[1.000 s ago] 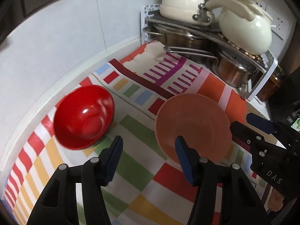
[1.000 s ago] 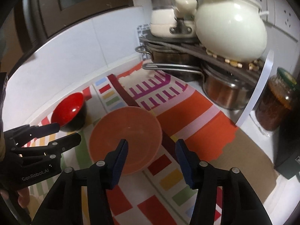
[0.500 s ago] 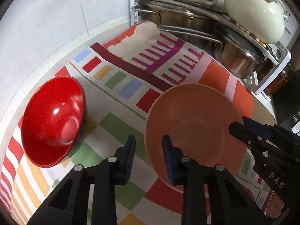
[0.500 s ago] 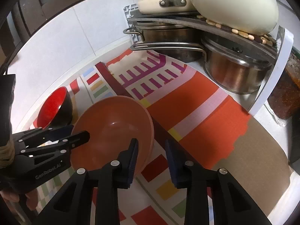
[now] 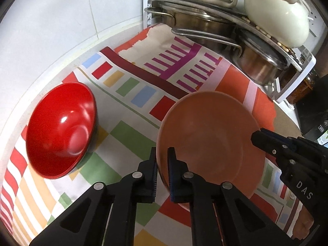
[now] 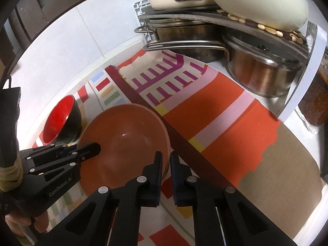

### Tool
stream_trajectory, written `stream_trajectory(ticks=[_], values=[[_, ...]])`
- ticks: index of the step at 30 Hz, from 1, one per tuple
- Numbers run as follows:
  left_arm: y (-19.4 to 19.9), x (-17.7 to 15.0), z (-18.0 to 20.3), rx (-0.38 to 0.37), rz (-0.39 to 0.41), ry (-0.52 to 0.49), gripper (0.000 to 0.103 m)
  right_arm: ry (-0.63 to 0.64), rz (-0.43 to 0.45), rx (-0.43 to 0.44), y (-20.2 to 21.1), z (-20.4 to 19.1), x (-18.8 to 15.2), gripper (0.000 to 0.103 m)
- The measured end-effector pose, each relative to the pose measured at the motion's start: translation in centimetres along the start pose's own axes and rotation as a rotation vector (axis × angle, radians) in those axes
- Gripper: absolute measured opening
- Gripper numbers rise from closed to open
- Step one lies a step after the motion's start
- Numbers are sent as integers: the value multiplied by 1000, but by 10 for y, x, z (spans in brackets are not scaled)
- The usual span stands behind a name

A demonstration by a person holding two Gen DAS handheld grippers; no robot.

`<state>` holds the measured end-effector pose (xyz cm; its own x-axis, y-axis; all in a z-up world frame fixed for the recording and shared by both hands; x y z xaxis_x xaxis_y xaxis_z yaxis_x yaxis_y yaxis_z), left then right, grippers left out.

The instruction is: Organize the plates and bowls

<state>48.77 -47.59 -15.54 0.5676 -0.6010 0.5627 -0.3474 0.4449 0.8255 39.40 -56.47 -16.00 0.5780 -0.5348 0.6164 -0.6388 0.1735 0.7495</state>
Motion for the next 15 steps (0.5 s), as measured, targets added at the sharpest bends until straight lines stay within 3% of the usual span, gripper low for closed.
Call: stream_trajectory(ticks=[15], values=[[66,-31,-23,36,30,127,10,68,39,38,52,-41,-4,9]])
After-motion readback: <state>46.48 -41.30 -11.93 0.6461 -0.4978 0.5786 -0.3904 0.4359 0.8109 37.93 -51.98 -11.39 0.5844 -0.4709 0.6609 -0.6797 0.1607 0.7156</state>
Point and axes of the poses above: each gripper's, at about its wrist camera, not at the fingertips, and y roughly against the way its jaws point, z to its right, x to its top, the point moved 5 cm from there along -y, roughly the way its jaws point, and after that the axes turned 9 degrees about z, right-handed, at the moved point
